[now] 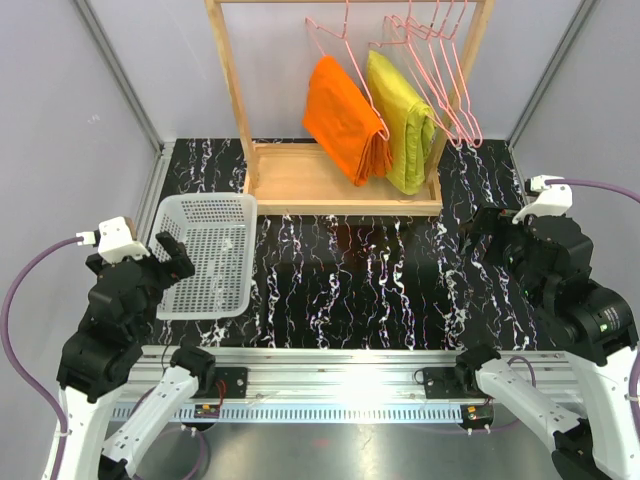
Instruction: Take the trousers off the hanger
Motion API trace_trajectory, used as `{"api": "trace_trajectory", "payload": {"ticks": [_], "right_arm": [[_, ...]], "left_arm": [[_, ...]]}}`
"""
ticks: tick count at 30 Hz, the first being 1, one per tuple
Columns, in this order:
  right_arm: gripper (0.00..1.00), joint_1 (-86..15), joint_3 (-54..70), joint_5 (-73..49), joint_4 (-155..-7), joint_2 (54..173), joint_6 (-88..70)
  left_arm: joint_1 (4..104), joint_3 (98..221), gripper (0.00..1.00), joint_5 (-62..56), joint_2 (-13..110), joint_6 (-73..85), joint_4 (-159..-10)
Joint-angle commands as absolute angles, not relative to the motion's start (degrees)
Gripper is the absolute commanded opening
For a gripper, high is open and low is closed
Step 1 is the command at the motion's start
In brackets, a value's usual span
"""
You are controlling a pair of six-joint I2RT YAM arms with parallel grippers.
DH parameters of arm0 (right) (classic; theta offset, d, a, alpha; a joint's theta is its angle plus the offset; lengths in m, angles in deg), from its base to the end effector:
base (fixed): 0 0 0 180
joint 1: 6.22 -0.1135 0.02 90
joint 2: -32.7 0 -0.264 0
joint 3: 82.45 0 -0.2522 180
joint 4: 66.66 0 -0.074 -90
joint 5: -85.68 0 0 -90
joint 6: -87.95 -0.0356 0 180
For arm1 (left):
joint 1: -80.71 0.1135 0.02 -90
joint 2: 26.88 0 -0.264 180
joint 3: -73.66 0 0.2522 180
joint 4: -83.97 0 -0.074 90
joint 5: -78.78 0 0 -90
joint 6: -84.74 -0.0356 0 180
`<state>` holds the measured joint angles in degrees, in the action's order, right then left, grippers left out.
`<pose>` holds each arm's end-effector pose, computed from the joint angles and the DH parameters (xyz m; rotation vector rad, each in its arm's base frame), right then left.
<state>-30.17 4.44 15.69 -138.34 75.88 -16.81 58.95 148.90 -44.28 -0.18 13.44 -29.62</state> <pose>0.0869 0.0253 0.4473 0.0748 1.9266 0.1113 0.0536 -0.0005 0.3893 -0.3389 1.7995 0.0477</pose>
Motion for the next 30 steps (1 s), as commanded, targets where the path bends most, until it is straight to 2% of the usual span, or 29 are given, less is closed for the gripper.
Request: {"api": "trace_trajectory", "payload": {"ticks": [1,6,10,14,19,23,25,30], "right_arm": [[0.99,-30.0,4.4,14.9,-135.2,75.7,-15.6],[0.99,-30.0,2.8,11.5,-133.3,76.0,-15.1],[0.99,-30.0,-1.9,2.0,-130.7,78.6,-15.8],[1.0,-30.0,-11.8,-5.6,-129.7,87.5,-16.6],[1.0,-30.1,-23.0,-8.0,-129.5,97.6,-16.4],[0.93,-30.0,-32.6,-9.5,-129.0,108.4,-15.6],[0.85,-30.2,-35.8,-9.0,-129.6,112.2,-15.1],[0.79,-31.5,-43.7,-5.3,-130.2,121.8,-14.0]], "left_arm": [[58.6,149.2,0.99,-46.1,-0.9,14.5,-32.1],[58.6,149.7,0.99,-46.7,-2.4,15.0,-32.2],[58.6,150.4,0.99,-46.5,-2.8,15.4,-32.0],[58.6,150.8,0.99,-45.2,-2.7,16.1,-31.6],[58.6,150.6,0.99,-42.8,-3.1,17.1,-31.9],[58.6,150.4,0.99,-41.1,-2.4,18.0,-32.4],[58.6,150.5,0.99,-39.6,-1.9,18.3,-32.6],[58.6,150.8,0.99,-36.9,-0.8,18.7,-32.3]]}}
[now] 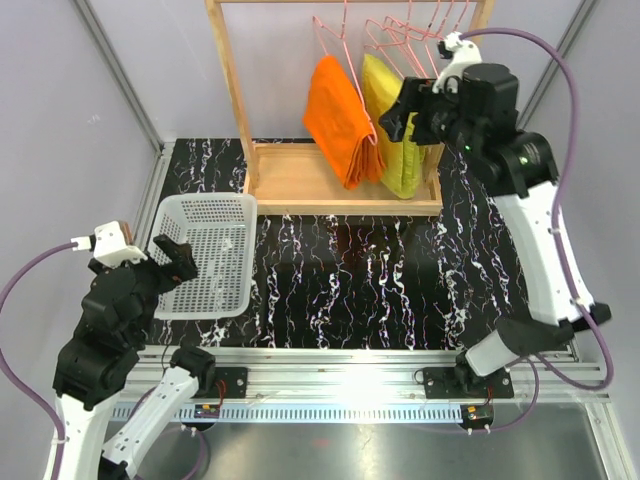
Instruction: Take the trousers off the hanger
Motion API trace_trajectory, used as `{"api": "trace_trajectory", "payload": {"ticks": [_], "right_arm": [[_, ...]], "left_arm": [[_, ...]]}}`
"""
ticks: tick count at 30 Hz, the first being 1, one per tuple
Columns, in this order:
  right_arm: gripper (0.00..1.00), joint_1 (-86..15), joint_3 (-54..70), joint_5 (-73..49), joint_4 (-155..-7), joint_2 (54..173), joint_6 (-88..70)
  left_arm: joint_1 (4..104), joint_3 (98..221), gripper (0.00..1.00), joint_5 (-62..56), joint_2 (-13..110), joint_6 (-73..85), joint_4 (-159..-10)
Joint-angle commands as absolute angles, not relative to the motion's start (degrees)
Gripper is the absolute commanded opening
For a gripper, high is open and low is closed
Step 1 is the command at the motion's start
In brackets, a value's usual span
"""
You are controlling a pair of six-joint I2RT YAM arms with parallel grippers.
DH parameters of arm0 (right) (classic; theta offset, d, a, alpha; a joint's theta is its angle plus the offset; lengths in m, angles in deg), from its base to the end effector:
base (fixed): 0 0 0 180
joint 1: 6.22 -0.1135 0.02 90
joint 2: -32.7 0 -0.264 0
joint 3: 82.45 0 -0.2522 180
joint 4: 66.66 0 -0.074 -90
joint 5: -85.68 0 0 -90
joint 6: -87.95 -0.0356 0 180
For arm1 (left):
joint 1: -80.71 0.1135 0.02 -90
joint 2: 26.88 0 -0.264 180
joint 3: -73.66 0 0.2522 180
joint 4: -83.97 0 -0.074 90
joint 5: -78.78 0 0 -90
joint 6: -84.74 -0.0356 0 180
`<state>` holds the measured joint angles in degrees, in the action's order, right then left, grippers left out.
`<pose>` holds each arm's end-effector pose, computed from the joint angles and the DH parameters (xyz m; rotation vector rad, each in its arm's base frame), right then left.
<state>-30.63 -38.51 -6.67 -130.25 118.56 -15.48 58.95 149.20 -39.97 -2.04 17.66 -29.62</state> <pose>0.2443 0.1125 0.5452 -0.2049 1.8218 0.5051 0.0448 0.0005 0.3911 -0.3632 1.7746 -0.0905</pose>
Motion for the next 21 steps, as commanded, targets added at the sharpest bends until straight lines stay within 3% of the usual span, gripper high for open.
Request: {"api": "trace_trajectory", "payload": {"ticks": [1,10,21], "right_arm": [[0.78,-31.9,-45.7,-4.6,-131.0,123.6,-13.7],[0.76,-33.8,-63.1,6.8,-132.5,141.1,-7.6],[0.69,-33.8,-72.0,-0.7,-127.8,152.6,-6.6]], "left_arm": [[58.6,150.8,0.99,-36.6,-0.6,18.7,-32.2],[58.6,150.3,0.99,-33.4,-1.0,18.8,-31.0],[58.6,150.1,0.99,-29.1,0.1,18.0,-29.3]]}}
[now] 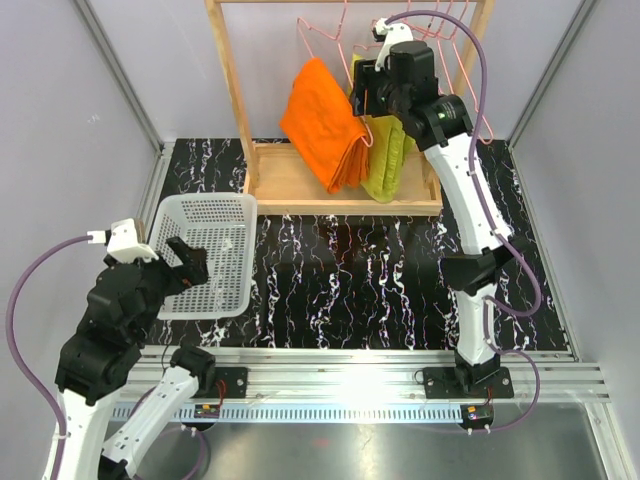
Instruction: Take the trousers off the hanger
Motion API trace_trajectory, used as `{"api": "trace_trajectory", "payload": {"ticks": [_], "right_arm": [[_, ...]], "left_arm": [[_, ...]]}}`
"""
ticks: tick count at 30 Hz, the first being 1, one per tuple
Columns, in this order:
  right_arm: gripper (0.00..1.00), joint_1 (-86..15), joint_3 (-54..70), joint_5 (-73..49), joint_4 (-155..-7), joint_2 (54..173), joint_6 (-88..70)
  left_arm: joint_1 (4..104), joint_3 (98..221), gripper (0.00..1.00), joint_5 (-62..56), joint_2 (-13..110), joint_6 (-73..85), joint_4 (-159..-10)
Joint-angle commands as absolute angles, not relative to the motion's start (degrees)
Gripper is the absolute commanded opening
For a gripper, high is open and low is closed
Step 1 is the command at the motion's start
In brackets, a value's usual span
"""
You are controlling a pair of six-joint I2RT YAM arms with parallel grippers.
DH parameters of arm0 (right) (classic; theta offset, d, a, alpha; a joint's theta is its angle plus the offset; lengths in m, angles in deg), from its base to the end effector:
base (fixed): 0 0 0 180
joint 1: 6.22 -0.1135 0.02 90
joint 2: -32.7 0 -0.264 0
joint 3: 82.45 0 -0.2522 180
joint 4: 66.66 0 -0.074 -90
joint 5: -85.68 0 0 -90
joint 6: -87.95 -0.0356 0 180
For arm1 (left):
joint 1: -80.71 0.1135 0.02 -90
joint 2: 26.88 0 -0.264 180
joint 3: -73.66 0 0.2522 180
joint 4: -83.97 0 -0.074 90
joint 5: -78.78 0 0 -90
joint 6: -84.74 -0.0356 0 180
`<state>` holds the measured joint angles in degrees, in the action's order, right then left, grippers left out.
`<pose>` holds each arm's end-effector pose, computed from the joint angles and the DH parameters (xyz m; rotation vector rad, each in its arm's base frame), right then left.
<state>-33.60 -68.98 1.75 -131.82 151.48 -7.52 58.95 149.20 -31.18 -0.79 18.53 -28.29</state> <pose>0.3756 0.1903 0.4988 -0.2857 1.8617 0.2951 0.0499 -0.0068 0.3875 -0.2696 1.8565 -0.2187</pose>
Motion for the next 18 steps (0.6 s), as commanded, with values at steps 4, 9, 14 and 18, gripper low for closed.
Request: {"api": "trace_trajectory", "payload": {"ticks": [4,9,14,18], "right_arm": [[0.55,-33.9,-71.2,-1.5,-123.9,154.0,-6.2],[0.48,-33.8,-71.9,-2.8,-120.2,155.7,-5.8],[0.46,-33.8,-71.6,-3.7,-116.9,157.3,-6.2],[0.32,-33.9,-71.2,-3.9,-114.8,159.1,-7.1]], "left_arm": [[58.6,149.6,0.99,-27.9,0.4,17.7,-29.4],[58.6,149.2,0.99,-27.0,0.7,17.6,-29.4],[58.6,148.7,0.99,-26.9,1.2,17.3,-29.5],[58.6,148.7,0.99,-26.8,1.6,16.9,-29.3]]}}
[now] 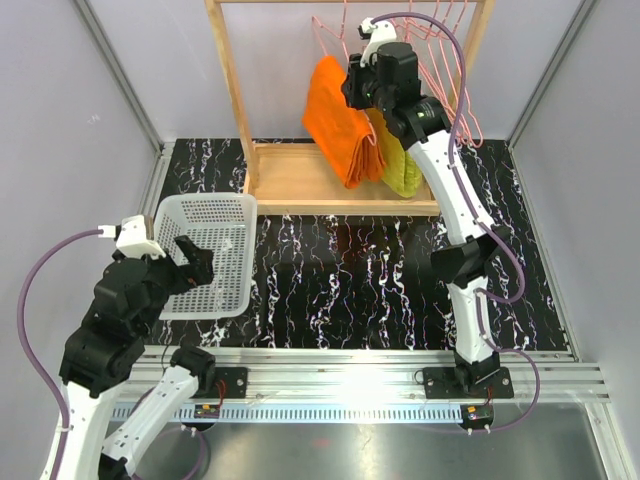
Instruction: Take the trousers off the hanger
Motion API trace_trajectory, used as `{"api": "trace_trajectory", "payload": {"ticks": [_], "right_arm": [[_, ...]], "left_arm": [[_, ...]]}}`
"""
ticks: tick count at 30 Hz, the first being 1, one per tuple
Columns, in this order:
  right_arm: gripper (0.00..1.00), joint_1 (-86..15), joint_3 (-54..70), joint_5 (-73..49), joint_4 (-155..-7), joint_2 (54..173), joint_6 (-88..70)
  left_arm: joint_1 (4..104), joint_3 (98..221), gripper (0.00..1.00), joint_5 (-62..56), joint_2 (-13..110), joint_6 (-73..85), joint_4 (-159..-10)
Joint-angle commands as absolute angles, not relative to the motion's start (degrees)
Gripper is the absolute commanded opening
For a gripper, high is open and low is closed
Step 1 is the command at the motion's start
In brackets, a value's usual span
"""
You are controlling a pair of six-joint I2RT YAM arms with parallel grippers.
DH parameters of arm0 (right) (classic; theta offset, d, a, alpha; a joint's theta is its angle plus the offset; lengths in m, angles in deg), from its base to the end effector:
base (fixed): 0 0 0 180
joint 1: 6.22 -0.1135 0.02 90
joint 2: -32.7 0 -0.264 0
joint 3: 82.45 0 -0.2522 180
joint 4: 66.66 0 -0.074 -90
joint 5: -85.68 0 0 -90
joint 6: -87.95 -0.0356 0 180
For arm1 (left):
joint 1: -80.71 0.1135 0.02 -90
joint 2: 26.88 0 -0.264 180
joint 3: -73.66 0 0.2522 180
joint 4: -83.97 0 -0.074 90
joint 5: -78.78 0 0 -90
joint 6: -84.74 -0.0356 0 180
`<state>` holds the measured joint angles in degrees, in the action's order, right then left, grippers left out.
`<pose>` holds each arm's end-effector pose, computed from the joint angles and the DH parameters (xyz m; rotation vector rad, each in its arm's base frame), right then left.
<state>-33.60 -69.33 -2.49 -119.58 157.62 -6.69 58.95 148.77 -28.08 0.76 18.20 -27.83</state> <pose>0.4145 0.2134 0.4778 -0.3274 1.7469 0.3771 0.0574 -0.0118 0.3836 -0.2243 1.9110 -0.2464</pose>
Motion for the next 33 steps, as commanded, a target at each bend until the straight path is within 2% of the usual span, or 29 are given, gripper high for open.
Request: {"api": "trace_trajectory", "payload": {"ticks": [1,3,7,17,33], "right_arm": [[0.27,-33.9,-71.2,-3.7,-114.4,159.5,-7.1],[0.22,-33.9,-71.2,-3.2,-113.7,159.5,-7.0],[0.0,-34.8,-67.9,-2.9,-110.2,156.5,-5.9],[0.0,-36.6,-66.2,3.0,-107.1,149.1,-6.8],[0.0,-36.7,-69.1,3.2,-104.9,141.9,-5.8]], "left_arm": [[58.6,148.9,0.99,-26.9,1.7,16.7,-29.3],[58.6,149.2,0.99,-26.9,1.7,16.5,-28.6],[58.6,150.0,0.99,-27.1,1.9,15.8,-27.9],[58.6,149.7,0.99,-26.6,2.2,15.7,-27.4],[58.6,150.3,0.99,-25.7,0.6,17.0,-26.2]]}}
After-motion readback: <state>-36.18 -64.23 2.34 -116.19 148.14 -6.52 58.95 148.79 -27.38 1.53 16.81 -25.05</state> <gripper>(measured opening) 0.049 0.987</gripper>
